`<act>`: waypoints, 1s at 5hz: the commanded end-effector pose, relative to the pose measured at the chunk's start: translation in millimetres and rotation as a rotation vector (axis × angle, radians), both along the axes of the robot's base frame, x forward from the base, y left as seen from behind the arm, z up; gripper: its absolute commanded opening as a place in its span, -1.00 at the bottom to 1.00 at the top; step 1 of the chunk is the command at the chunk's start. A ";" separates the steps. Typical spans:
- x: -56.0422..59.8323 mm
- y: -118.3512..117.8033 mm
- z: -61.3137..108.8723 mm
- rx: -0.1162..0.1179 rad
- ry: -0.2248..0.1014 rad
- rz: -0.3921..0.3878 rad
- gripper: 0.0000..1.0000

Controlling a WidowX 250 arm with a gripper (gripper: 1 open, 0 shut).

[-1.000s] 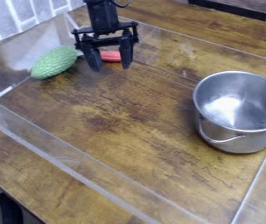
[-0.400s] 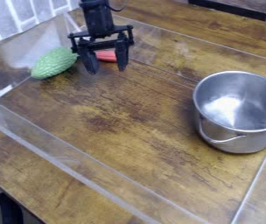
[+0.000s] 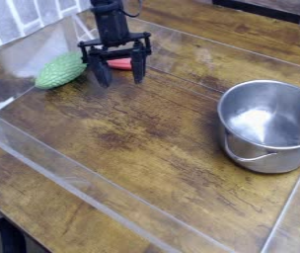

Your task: Move the pink spoon to the right side of the table

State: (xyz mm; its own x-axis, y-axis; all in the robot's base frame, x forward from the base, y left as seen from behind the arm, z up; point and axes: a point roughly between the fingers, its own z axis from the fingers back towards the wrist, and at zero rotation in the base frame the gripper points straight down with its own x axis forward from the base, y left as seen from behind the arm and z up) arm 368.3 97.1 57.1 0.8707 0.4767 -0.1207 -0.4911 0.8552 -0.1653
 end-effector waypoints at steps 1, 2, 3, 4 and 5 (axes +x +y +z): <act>1.3 12.7 9.7 0.026 -0.042 0.026 -1.00; 1.6 14.8 6.3 0.034 -0.042 0.029 -1.00; 1.8 16.9 3.0 0.040 -0.041 0.032 -1.00; 2.0 18.7 0.2 0.046 -0.040 0.035 -1.00; 2.4 19.7 -2.7 0.052 -0.037 0.037 -1.00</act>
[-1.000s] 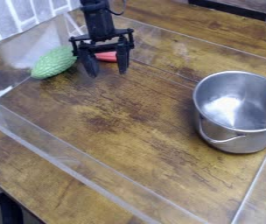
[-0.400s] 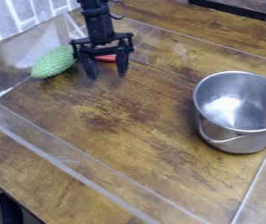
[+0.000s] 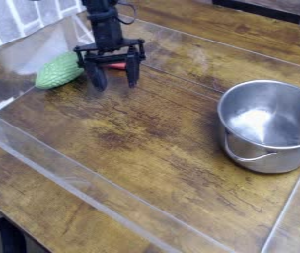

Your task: Move the pink spoon to the right side of the table

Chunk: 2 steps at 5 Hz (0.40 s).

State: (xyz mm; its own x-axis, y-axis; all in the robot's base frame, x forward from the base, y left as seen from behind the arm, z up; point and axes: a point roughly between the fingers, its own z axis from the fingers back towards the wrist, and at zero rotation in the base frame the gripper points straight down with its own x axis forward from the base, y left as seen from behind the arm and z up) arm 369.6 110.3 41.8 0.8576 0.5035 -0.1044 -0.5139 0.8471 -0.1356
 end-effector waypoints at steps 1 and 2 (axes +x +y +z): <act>1.5 7.4 10.1 0.024 -0.035 0.011 -1.00; 1.5 8.0 7.2 0.028 -0.032 0.014 -1.00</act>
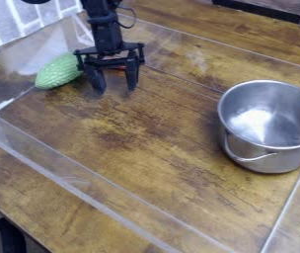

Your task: Move the pink spoon to the right side of the table

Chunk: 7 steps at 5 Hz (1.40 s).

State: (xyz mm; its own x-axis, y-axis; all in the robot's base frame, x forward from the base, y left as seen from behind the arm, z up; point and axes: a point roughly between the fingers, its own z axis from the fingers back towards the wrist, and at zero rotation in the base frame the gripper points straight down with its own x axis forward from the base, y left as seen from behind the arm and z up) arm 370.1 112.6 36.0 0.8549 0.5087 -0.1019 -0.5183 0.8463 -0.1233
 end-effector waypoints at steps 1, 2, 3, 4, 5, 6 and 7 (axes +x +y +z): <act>1.0 6.3 10.1 0.020 -0.033 0.011 -1.00; 1.3 7.0 8.5 0.023 -0.033 0.014 -1.00; 1.6 7.6 6.7 0.026 -0.032 0.016 -1.00; 2.2 8.3 5.1 0.028 -0.031 0.019 -1.00; 2.6 9.0 4.1 0.031 -0.030 0.022 -1.00; 3.0 9.9 3.4 0.032 -0.030 0.025 -1.00; 3.4 10.7 2.7 0.034 -0.029 0.029 -1.00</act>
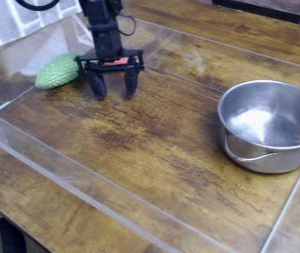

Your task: Move the pink spoon to the right side of the table

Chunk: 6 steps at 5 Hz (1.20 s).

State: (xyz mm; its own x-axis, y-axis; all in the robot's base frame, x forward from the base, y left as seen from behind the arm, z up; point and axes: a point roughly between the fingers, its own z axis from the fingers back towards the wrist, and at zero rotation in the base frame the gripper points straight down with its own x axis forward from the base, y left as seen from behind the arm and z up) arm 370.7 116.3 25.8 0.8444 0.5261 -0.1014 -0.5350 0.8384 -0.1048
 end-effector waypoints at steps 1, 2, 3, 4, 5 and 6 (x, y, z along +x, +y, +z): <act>3.3 7.9 12.1 0.020 -0.037 0.013 -1.00; 3.5 8.7 11.4 0.022 -0.037 0.016 -1.00; 3.8 9.4 10.7 0.024 -0.037 0.019 -1.00; 4.1 10.2 10.0 0.026 -0.036 0.022 -1.00; 4.6 11.0 9.4 0.027 -0.036 0.025 -1.00; 4.1 12.1 7.2 0.038 -0.026 0.038 -1.00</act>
State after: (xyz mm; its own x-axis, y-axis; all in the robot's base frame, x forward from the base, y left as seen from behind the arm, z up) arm 373.6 120.3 23.7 0.8311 0.5485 -0.0920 -0.5554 0.8270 -0.0874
